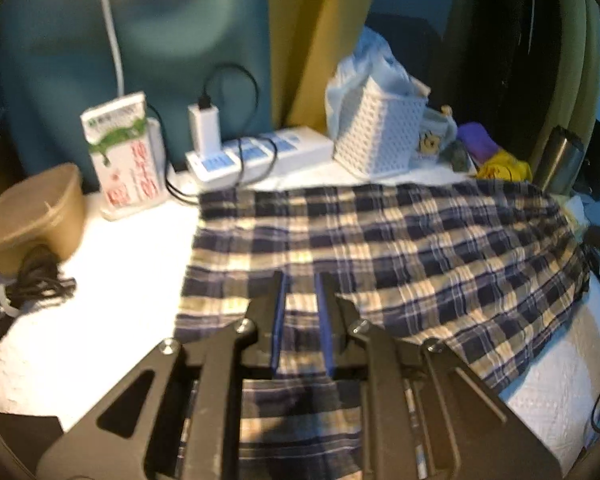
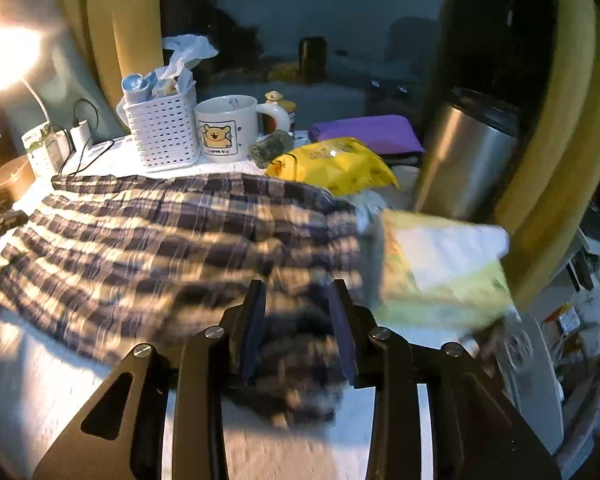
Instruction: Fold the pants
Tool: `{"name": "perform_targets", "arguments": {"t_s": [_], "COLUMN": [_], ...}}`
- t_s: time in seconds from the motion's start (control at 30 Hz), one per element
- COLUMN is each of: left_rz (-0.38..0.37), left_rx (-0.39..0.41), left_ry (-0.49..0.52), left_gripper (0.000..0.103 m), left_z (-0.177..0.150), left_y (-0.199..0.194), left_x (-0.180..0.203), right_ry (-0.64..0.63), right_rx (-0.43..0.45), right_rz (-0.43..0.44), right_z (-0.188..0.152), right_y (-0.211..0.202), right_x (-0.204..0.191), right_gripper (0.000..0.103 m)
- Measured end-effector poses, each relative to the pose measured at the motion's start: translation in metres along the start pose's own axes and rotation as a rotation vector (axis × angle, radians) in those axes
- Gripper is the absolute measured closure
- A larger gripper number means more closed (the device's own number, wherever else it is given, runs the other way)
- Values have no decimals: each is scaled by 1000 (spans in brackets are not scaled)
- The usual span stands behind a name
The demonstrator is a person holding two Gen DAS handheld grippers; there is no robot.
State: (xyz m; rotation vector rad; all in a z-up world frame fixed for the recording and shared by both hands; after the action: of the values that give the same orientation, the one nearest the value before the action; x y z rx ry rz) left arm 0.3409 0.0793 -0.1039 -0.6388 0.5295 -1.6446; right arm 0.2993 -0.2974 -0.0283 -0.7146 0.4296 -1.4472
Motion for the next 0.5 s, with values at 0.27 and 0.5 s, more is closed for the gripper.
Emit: {"name": "perform_targets", "arguments": {"t_s": [0.27,0.5], "left_rz": [51,65], "left_rx": [28,18], "left_ry": [-5,-28], "left_gripper": [74,38], "left_z": [-2,-4], "left_y": [-16,-16], "left_x": [-8,-15], "right_ry": [142,246], "right_rx": [-77,-158], "right_rz": [75,220], "right_z": [-55,-77], "right_y": [-15,5], "right_x": [19,3], "right_gripper": [26,26]}}
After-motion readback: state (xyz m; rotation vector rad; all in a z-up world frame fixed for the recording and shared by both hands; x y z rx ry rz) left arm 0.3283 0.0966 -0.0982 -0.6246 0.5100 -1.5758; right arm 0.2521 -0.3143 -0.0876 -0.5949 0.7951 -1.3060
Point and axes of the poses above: each gripper's, at about its wrist camera, not at the fingertips, and y roughly the way its jaws point, x to its right, z to its top, the point moved 4 cm from there along y, roughly the way its jaws point, and after that the axes turned 2 degrees about -z, right-handed, at the moved point
